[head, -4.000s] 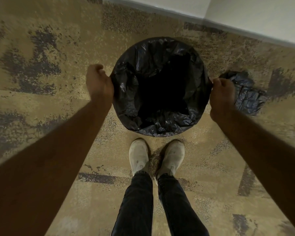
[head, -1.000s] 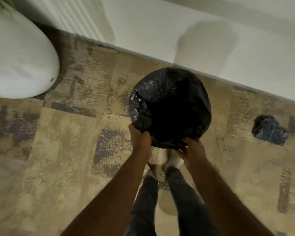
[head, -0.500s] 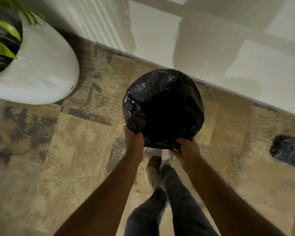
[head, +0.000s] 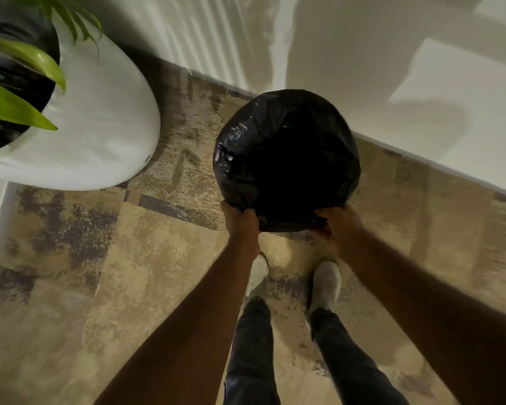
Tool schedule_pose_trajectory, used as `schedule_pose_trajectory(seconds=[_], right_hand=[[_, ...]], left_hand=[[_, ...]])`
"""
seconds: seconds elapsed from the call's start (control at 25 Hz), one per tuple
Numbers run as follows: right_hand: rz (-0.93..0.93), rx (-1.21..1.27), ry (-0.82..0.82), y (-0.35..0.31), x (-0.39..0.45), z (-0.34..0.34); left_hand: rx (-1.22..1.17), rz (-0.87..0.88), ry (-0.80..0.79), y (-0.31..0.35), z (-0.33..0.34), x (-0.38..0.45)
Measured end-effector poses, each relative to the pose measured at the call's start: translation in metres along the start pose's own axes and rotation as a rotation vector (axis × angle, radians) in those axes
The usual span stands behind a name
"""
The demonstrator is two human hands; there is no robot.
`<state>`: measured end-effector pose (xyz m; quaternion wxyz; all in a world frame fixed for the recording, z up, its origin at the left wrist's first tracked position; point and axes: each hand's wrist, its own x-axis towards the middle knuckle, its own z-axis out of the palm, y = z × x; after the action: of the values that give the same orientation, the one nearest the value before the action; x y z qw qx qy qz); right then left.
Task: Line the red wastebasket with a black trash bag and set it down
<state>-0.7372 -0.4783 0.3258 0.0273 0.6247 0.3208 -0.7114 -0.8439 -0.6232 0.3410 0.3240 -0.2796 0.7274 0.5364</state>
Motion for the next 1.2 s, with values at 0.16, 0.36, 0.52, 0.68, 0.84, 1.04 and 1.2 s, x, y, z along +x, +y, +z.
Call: schedule_pose_trajectory(seconds=[0.16, 0.36, 0.52, 0.68, 0.84, 1.04, 1.2], right_hand=[[-0.007, -0.062, -0.004, 0.003, 0.064, 0.04], [-0.039, -0.098, 0.0, -0.002, 0.127, 0.073], [-0.043, -0.15, 0.04, -0.008, 0.174, 0.095], [-0.067, -0.153, 0.045, -0.009, 0.204, 0.109], [-0.083, -0.174, 0.012, -0.003, 0.217, 0.114], [-0.095, -0.208, -0.025, 0.001, 0.214, 0.104], [-0.16, -0.412, 0.065, 0.003, 0.192, 0.094]], left_hand=[[-0.005, -0.016, -0.006, -0.003, -0.003, 0.076], [-0.075, -0.029, -0.08, -0.009, 0.003, 0.154], [-0.095, -0.03, -0.065, -0.011, 0.017, 0.205], [-0.114, -0.026, -0.059, -0.016, 0.025, 0.24], [-0.129, -0.012, -0.079, -0.023, 0.023, 0.261], [-0.071, 0.0, -0.139, -0.024, 0.016, 0.255], [0.241, 0.058, -0.137, -0.023, 0.003, 0.233]])
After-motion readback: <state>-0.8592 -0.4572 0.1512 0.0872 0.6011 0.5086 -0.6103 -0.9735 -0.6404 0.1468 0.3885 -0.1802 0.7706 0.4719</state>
